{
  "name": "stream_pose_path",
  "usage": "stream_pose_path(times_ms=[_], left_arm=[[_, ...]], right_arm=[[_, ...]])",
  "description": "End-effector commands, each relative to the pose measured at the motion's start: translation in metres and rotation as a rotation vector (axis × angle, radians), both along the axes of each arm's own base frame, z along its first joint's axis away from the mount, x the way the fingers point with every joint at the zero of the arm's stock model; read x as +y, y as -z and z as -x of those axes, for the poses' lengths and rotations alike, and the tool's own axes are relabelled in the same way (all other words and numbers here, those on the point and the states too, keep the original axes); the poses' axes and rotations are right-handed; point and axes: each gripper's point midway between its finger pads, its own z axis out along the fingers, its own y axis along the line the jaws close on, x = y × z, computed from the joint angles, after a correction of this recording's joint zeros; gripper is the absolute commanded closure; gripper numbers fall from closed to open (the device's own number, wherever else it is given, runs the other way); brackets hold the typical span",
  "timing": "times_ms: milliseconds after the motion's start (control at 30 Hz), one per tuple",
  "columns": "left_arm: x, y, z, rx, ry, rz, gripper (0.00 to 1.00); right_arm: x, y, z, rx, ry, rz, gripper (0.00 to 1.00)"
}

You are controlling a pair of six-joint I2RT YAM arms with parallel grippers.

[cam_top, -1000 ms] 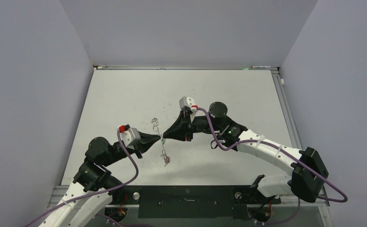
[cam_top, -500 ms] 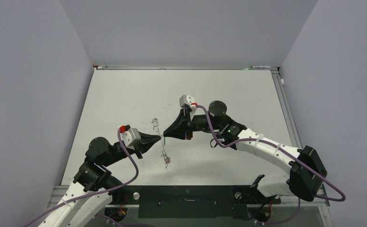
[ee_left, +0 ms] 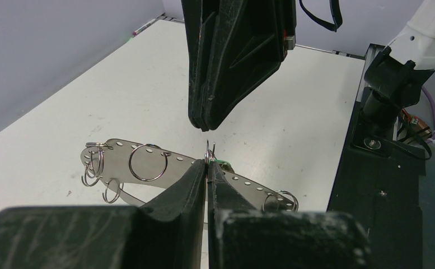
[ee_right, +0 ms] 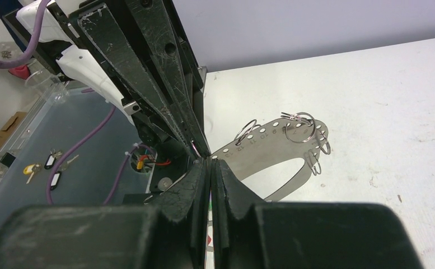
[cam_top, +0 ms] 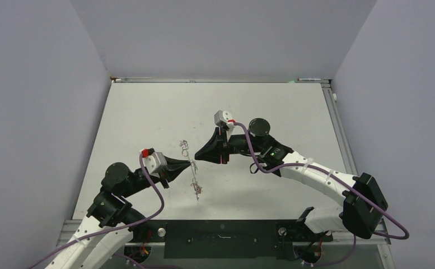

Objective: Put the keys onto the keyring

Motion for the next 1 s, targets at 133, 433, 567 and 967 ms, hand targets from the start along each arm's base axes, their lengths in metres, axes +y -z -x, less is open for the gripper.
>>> stream_pose_path(times_ms=[133,433,567,967], left_arm=[[-0.002,-0.024,0.003,-0.079,0.017,0.050,1.00],[-0.002,-0.024,0.003,-0.080,0.017,0.049,1.00],[-0.002,-0.025,0.004,-0.084,0.021,0.051,1.00],[-0.005,-0.032,0.015,-0.131,0.079,0.079,1.00]], right_arm=[[0.000,-0.028,0.000,-0.076,-0.013,-0.082,0.95],[-0.005,-0.023,-0.003,-0.099,0.017,-0.053,0.52],[-0.008,-0.017,-0.004,-0.127,0.037,-0.022,0.28],[-0.011,-0.010,0.022,-0.274,-0.080,-0.058,0.43]])
